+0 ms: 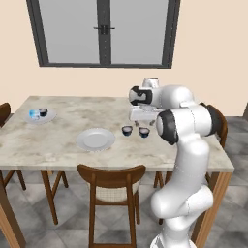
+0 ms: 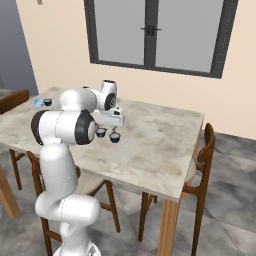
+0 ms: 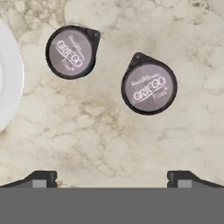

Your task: Place two yogurt containers on each plate.

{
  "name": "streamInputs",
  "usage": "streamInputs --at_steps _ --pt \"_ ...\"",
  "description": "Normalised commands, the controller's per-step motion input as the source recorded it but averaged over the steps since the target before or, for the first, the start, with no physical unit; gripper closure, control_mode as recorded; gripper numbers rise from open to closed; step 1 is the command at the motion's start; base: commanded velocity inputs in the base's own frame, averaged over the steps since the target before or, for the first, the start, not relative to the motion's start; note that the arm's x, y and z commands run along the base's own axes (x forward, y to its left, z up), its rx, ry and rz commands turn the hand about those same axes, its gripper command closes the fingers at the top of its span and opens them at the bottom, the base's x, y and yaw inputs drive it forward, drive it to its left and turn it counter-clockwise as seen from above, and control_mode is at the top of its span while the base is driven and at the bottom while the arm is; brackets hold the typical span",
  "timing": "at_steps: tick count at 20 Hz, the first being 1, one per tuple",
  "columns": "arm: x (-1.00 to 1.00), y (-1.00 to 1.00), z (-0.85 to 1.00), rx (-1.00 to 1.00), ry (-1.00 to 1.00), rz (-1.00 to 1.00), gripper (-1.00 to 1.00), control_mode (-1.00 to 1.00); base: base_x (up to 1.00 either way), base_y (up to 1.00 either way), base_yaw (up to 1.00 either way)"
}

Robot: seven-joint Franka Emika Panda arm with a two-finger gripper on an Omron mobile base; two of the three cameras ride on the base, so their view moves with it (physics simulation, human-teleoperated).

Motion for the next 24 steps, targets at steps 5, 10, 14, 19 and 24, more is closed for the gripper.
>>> streamInputs --at_steps 5,10,14,19,24 --pt "0.52 0.45 -0.37 0.01 -0.24 -0.12 -1.0 -1.0 0.0 0.0 0.0" --pt "0.61 0.43 -0.26 0.0 0.01 -0.46 -1.0 -1.0 0.0 0.0 0.0" --pt "0.35 0.4 -0.24 0.0 0.15 -0.52 -1.0 -1.0 0.0 0.0 0.0" --pt "0.29 0.18 -0.36 0.0 0.29 -0.38 -1.0 -1.0 0.0 0.0 0.0" --pt "0.26 0.0 -0.33 0.0 0.13 -0.14 -1.0 -1.0 0.0 0.0 0.0"
